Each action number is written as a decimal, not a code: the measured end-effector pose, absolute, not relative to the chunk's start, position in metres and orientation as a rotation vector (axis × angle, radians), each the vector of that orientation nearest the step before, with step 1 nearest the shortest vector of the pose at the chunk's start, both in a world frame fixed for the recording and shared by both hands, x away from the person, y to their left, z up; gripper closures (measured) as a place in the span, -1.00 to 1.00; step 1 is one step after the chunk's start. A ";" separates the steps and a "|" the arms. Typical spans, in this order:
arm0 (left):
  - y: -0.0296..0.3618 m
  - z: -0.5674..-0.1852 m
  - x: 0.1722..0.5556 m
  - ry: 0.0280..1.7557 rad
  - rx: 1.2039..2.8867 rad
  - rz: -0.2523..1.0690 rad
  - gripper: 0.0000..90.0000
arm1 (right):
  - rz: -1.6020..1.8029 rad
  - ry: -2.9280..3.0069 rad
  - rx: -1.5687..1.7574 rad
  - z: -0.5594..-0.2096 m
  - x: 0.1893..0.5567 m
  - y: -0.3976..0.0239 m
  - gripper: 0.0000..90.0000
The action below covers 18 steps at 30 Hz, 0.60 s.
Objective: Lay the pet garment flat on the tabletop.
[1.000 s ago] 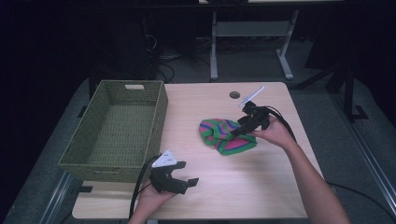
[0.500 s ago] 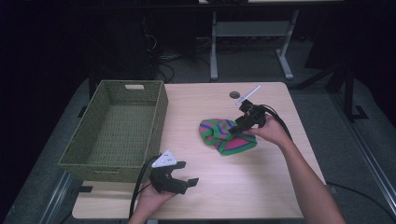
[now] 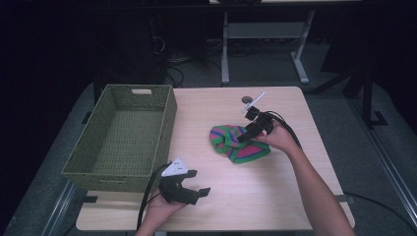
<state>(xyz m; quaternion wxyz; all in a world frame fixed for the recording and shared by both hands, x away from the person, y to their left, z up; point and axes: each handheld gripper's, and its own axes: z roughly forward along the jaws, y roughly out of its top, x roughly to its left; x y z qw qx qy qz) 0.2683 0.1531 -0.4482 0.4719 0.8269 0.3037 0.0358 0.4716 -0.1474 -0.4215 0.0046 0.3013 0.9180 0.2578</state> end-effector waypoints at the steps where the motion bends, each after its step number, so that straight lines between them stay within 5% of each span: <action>1: 0.153 -0.448 0.268 0.744 2.027 0.087 -0.64 | 0.792 2.879 0.928 -0.422 0.471 -0.145 -0.34; 15: 0.153 -0.448 0.268 0.752 2.017 0.074 -0.63 | 0.627 2.898 0.882 -0.442 0.470 -0.131 -0.28; 18: 0.152 -0.449 0.268 0.749 2.023 0.076 -0.63 | 0.573 2.876 0.874 -0.442 0.468 -0.126 -0.05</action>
